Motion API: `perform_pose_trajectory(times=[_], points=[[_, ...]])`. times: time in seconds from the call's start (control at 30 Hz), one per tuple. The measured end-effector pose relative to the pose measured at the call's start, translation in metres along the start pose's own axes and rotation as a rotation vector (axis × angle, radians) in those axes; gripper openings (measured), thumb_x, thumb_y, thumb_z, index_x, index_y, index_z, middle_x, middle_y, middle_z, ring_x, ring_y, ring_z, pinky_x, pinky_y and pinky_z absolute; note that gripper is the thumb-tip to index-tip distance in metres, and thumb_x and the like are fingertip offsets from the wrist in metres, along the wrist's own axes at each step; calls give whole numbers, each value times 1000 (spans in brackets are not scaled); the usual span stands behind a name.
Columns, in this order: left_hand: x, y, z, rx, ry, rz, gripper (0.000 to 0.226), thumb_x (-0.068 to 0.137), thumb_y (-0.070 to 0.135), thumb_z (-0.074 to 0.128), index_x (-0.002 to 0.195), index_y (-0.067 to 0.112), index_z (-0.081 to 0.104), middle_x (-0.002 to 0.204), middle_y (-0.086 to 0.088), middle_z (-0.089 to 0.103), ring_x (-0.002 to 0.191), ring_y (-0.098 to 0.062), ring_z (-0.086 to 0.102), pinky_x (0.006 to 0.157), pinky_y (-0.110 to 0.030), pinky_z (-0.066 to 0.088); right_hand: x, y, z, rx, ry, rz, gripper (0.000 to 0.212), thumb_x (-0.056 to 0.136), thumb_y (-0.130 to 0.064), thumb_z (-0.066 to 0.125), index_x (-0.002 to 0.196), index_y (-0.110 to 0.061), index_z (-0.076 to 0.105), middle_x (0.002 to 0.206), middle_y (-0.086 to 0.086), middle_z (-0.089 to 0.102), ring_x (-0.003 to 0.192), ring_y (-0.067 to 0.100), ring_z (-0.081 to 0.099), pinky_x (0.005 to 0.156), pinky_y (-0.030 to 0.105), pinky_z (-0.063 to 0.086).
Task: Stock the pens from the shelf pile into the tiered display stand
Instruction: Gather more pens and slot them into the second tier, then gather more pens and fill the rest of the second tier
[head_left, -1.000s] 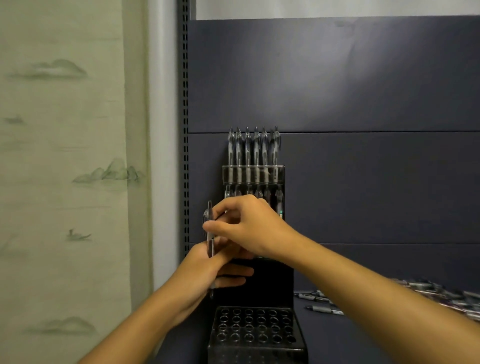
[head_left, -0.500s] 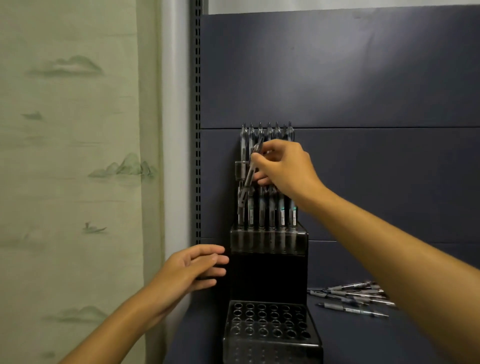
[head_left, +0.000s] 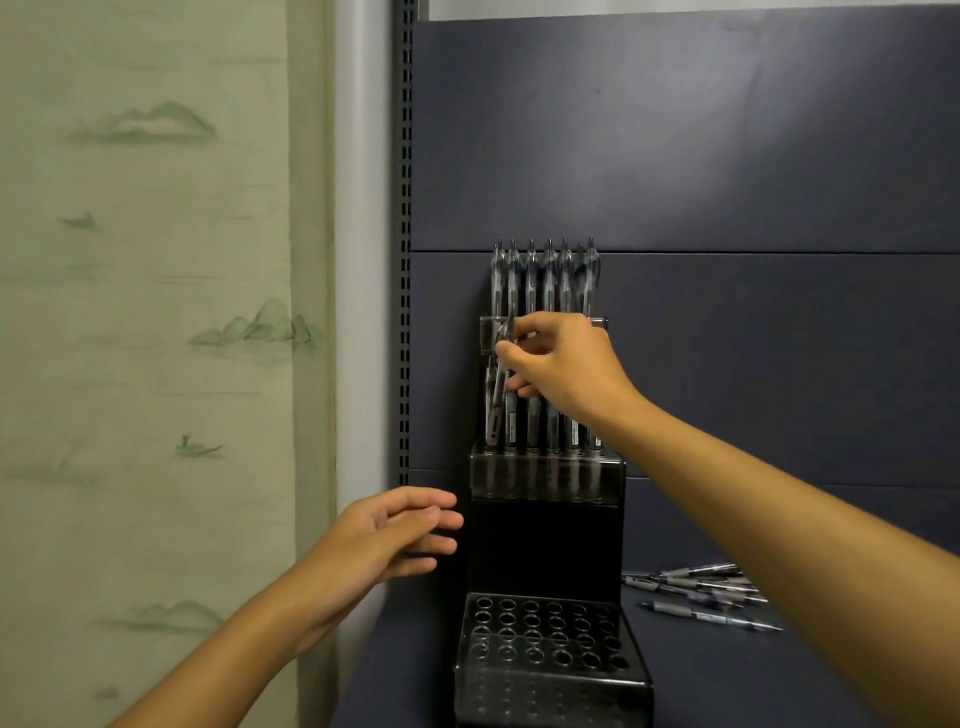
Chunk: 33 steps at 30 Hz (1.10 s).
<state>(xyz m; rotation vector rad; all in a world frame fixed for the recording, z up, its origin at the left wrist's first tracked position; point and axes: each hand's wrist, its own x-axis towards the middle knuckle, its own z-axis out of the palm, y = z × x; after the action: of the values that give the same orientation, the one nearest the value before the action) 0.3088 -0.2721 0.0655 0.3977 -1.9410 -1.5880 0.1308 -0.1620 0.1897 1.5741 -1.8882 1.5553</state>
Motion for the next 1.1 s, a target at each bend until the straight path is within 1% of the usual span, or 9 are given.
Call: perform_pose_trajectory(times=[0.17, 0.3, 0.43, 0.57, 0.63, 0.7, 0.83, 1.0, 1.1], points=[[0, -1, 0, -1, -2, 1, 21, 98, 16, 55, 113, 15, 69, 105, -2, 76, 93, -17, 73, 80, -26, 58, -7, 5, 8, -43, -75, 15, 24, 94, -26, 67, 115, -13, 66, 84, 2, 75, 67, 9, 73, 67, 27, 62], [0, -1, 1, 1, -9, 8, 21, 98, 16, 55, 113, 15, 69, 102, -4, 77, 94, -17, 73, 79, -25, 57, -9, 9, 12, -24, -109, 64, 16, 92, -25, 69, 99, -11, 64, 82, 7, 75, 66, 13, 74, 66, 29, 63], [0, 0, 2, -3, -18, 22, 21, 98, 15, 54, 112, 16, 69, 102, -3, 77, 94, -17, 74, 79, -25, 58, -7, 10, 12, -97, -93, 46, 16, 93, -29, 68, 95, -14, 62, 77, 4, 74, 62, 10, 73, 64, 25, 61], [1, -3, 4, -1, -26, 25, 21, 98, 15, 54, 113, 15, 69, 103, -3, 77, 93, -17, 73, 78, -24, 58, -4, 8, 13, -242, -162, 44, 16, 95, -30, 65, 94, -14, 63, 79, 3, 74, 60, 8, 72, 63, 25, 59], [1, -3, 3, 9, -30, 28, 21, 98, 16, 54, 113, 16, 69, 104, -3, 76, 94, -17, 73, 78, -25, 58, -4, 7, 15, -256, -184, 52, 16, 94, -30, 66, 91, -15, 64, 78, 3, 75, 61, 7, 72, 59, 21, 55], [2, -2, 3, 15, -33, 33, 21, 98, 16, 54, 113, 17, 69, 105, -4, 76, 95, -18, 73, 79, -25, 58, -6, 8, 15, -244, -177, 62, 17, 93, -31, 68, 90, -15, 65, 77, 2, 75, 61, 6, 72, 59, 20, 54], [1, 3, 9, 20, -38, 78, 21, 98, 14, 53, 112, 16, 69, 106, -5, 76, 95, -18, 73, 79, -24, 58, -14, 8, 8, -240, -174, 59, 26, 89, -39, 70, 91, -13, 70, 76, 2, 76, 64, 6, 72, 68, 23, 59], [5, 22, 51, 38, -148, 194, 21, 98, 12, 52, 111, 17, 68, 104, 1, 77, 95, -17, 74, 82, -26, 60, -41, 11, -22, -99, -96, 4, 20, 91, -35, 69, 96, -16, 70, 79, -2, 76, 64, 6, 72, 59, 21, 57], [18, 28, 82, 47, -197, 232, 21, 98, 9, 53, 107, 20, 68, 104, 3, 77, 96, -15, 73, 84, -27, 58, -60, 28, -56, -135, -32, -19, 17, 92, -34, 68, 99, -19, 71, 83, -5, 76, 73, 3, 72, 70, 22, 58]])
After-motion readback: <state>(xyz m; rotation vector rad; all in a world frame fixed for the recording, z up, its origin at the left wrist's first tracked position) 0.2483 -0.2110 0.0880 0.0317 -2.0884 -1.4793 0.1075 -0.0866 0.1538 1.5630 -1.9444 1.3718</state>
